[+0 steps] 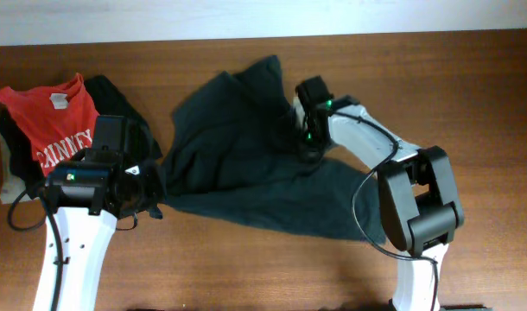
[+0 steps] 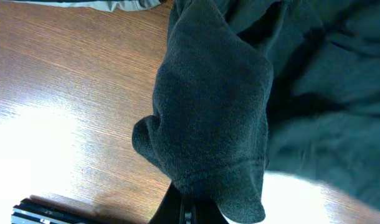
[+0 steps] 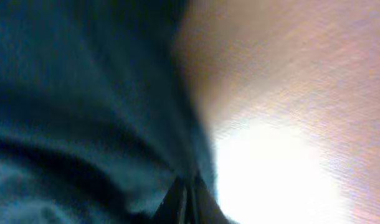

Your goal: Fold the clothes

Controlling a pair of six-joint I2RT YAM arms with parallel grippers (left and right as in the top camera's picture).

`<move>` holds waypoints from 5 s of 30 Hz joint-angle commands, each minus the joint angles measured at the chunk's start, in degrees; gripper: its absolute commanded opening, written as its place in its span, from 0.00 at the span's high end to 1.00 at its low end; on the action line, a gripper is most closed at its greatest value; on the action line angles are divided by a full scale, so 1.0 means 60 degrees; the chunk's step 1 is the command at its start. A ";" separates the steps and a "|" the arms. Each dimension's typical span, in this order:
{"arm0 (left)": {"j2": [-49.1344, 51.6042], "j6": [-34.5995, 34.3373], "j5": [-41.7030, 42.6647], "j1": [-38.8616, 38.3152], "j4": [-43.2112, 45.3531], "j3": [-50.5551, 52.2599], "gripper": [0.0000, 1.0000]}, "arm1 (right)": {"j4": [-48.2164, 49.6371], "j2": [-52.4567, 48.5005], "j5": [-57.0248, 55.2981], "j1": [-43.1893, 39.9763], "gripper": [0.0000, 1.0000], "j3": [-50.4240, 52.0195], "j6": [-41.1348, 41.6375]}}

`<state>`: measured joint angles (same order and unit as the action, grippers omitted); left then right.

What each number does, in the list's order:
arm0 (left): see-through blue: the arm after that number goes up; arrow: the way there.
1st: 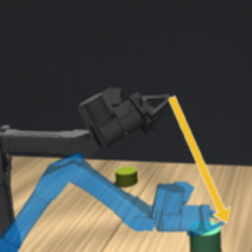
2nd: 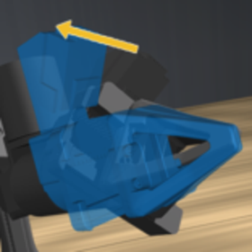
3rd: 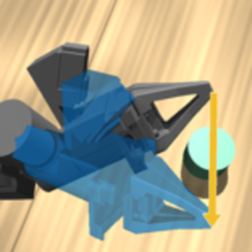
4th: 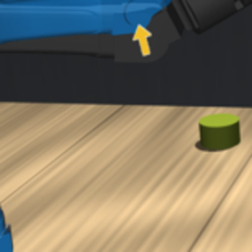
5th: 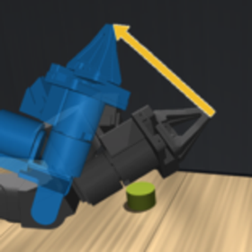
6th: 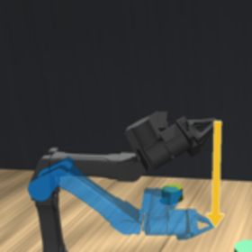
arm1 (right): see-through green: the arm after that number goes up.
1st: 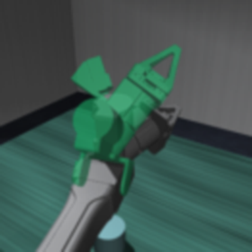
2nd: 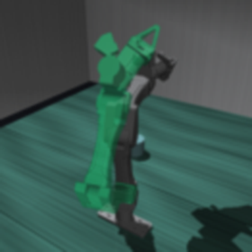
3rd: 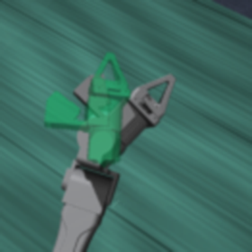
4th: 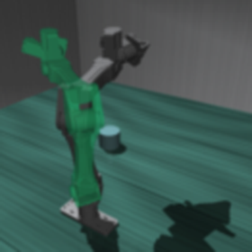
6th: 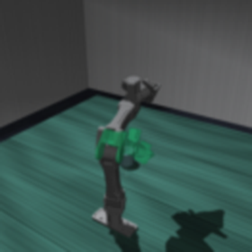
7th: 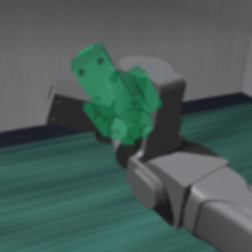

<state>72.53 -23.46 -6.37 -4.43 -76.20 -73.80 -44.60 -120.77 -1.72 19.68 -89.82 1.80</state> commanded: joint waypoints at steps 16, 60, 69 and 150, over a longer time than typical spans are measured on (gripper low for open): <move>-0.0084 -0.0080 0.0029 0.0015 0.0022 -0.0033 1.00 | -0.0175 0.0204 -0.1107 -0.1490 0.24 0.0361 0.3100; 0.1902 0.0102 0.0211 0.0015 0.2841 -0.0025 1.00 | -0.0018 0.1960 0.2433 -0.3155 0.39 0.3158 0.0517; 0.1902 0.0098 0.0208 0.0015 0.2841 -0.0025 1.00 | -0.1308 0.0787 0.1982 -0.3027 0.37 0.1271 0.0798; 0.5333 0.4207 0.3581 0.0470 0.1993 -1.1719 1.00 | -0.6182 0.1177 -0.1985 -0.5490 0.96 -1.0724 0.1060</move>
<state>103.28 0.97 4.58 -2.39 -52.34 -145.53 -77.23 -110.06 -2.26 -12.40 -158.69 8.78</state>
